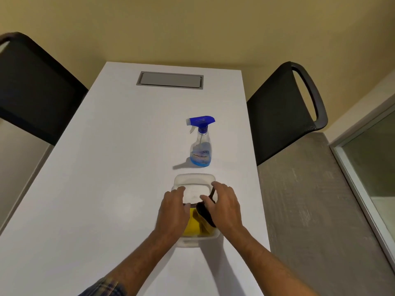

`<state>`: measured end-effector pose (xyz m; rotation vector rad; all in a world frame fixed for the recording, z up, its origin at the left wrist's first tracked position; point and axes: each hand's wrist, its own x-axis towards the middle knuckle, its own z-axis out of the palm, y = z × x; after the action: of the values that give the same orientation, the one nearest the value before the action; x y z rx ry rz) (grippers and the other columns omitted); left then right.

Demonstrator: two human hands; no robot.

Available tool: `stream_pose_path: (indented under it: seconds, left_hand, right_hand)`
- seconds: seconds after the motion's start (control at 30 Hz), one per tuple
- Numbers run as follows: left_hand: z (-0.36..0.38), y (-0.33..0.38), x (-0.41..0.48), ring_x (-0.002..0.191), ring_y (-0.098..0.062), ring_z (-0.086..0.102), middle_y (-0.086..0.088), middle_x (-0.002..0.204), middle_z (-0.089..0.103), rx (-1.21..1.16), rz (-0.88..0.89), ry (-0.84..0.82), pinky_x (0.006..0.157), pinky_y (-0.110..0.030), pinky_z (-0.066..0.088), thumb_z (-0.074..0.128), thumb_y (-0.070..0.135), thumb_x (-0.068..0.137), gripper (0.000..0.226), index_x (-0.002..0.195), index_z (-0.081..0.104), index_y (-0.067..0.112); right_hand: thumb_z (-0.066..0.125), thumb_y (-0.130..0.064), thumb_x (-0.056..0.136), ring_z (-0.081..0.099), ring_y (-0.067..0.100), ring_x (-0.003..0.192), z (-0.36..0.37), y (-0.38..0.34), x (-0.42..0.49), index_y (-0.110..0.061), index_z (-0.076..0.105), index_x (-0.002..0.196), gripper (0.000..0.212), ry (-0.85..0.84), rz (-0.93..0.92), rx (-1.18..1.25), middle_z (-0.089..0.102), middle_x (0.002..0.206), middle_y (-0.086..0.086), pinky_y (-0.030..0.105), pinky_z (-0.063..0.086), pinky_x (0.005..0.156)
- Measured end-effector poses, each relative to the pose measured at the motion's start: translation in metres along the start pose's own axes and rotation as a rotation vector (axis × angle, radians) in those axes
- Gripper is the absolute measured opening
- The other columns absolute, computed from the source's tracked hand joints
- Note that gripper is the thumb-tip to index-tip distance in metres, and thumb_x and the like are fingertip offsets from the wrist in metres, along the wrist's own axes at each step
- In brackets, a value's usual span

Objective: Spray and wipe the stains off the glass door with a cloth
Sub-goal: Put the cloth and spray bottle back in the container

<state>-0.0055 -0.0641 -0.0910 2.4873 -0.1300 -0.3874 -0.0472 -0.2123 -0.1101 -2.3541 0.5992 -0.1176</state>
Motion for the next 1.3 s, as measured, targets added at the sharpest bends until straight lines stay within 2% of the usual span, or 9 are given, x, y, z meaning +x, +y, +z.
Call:
stream_pose_path:
  seconds: [0.17, 0.37, 0.5, 0.57, 0.63, 0.73, 0.87, 1.07, 1.3]
  left_hand:
    - [-0.011, 0.018, 0.041, 0.137, -0.021, 0.054, -0.003, 0.150, 0.058, -0.283, 0.054, 0.044, 0.116, -0.037, 0.046, 0.067, 0.027, 0.098, 0.051, 0.147, 0.053, 0.018]
    - [-0.007, 0.029, 0.086, 0.137, -0.020, 0.055, -0.001, 0.154, 0.054, -0.415, 0.068, 0.029, 0.115, -0.037, 0.049, 0.063, 0.024, 0.101, 0.051, 0.150, 0.048, 0.022]
    - [0.001, 0.023, 0.094, 0.121, -0.010, 0.053, 0.002, 0.154, 0.053, -0.443, 0.074, 0.018, 0.099, -0.024, 0.048, 0.061, 0.027, 0.102, 0.050, 0.150, 0.047, 0.028]
    - [0.000, 0.020, 0.097, 0.124, -0.012, 0.054, 0.002, 0.154, 0.054, -0.455, 0.082, 0.015, 0.097, -0.023, 0.047, 0.062, 0.026, 0.102, 0.050, 0.149, 0.047, 0.028]
    - [-0.003, 0.018, 0.100, 0.131, -0.019, 0.056, 0.002, 0.154, 0.054, -0.462, 0.092, 0.030, 0.101, -0.027, 0.050, 0.064, 0.025, 0.100, 0.051, 0.149, 0.048, 0.027]
    - [-0.016, 0.022, 0.103, 0.137, -0.021, 0.055, 0.002, 0.156, 0.052, -0.476, 0.117, 0.064, 0.111, -0.036, 0.049, 0.069, 0.026, 0.097, 0.059, 0.151, 0.046, 0.026]
    - [-0.036, 0.037, 0.104, 0.135, -0.011, 0.053, 0.008, 0.156, 0.051, -0.509, 0.210, 0.090, 0.115, -0.033, 0.047, 0.078, 0.027, 0.090, 0.072, 0.152, 0.042, 0.033]
    - [-0.060, 0.048, 0.091, 0.119, 0.008, 0.056, 0.035, 0.139, 0.050, -0.530, 0.316, -0.001, 0.086, 0.003, 0.045, 0.080, 0.025, 0.088, 0.069, 0.142, 0.044, 0.050]
    - [-0.041, 0.023, 0.069, 0.120, 0.004, 0.060, 0.029, 0.129, 0.062, -0.543, 0.290, -0.089, 0.083, -0.002, 0.050, 0.080, 0.022, 0.089, 0.057, 0.129, 0.053, 0.051]
  right_hand:
    - [0.074, -0.037, 0.090, 0.050, 0.022, 0.136, -0.001, -0.018, 0.075, -0.024, 0.042, 0.148, 0.067, 0.097, 0.111, 0.317, 0.048, 0.153, 0.001, 0.039, 0.047, 0.107]
    - [0.078, -0.030, 0.088, 0.045, 0.023, 0.140, 0.009, -0.030, 0.154, -0.026, 0.032, 0.154, 0.080, -0.047, 0.041, 0.469, 0.042, 0.158, 0.000, 0.042, 0.043, 0.110]
    - [0.080, -0.022, 0.086, 0.057, 0.023, 0.126, 0.021, -0.027, 0.183, -0.023, 0.050, 0.137, 0.059, -0.140, 0.047, 0.474, 0.060, 0.134, -0.004, 0.026, 0.050, 0.095]
    - [0.078, -0.022, 0.088, 0.063, 0.021, 0.112, 0.022, -0.027, 0.187, -0.028, 0.053, 0.118, 0.039, -0.124, 0.030, 0.447, 0.063, 0.109, -0.018, 0.006, 0.047, 0.074]
    - [0.077, -0.022, 0.088, 0.063, 0.015, 0.099, 0.017, -0.031, 0.183, -0.031, 0.052, 0.111, 0.035, -0.119, 0.003, 0.440, 0.057, 0.096, -0.029, 0.001, 0.044, 0.059]
    - [0.078, -0.027, 0.088, 0.063, 0.009, 0.094, -0.001, -0.042, 0.169, -0.034, 0.053, 0.115, 0.038, -0.121, -0.063, 0.433, 0.060, 0.099, -0.029, 0.008, 0.044, 0.076]
    - [0.079, -0.029, 0.087, 0.061, -0.004, 0.095, -0.045, -0.068, 0.143, -0.031, 0.056, 0.127, 0.046, -0.129, -0.136, 0.446, 0.063, 0.112, -0.021, 0.005, 0.041, 0.076]
    - [0.077, -0.027, 0.088, 0.058, 0.009, 0.114, -0.094, -0.093, 0.096, -0.022, 0.054, 0.138, 0.055, -0.174, -0.145, 0.472, 0.064, 0.135, -0.004, 0.030, 0.049, 0.097]
    - [0.078, -0.025, 0.088, 0.062, 0.010, 0.110, -0.076, -0.071, 0.062, -0.030, 0.054, 0.128, 0.047, -0.271, -0.096, 0.457, 0.063, 0.122, -0.014, 0.021, 0.053, 0.088]
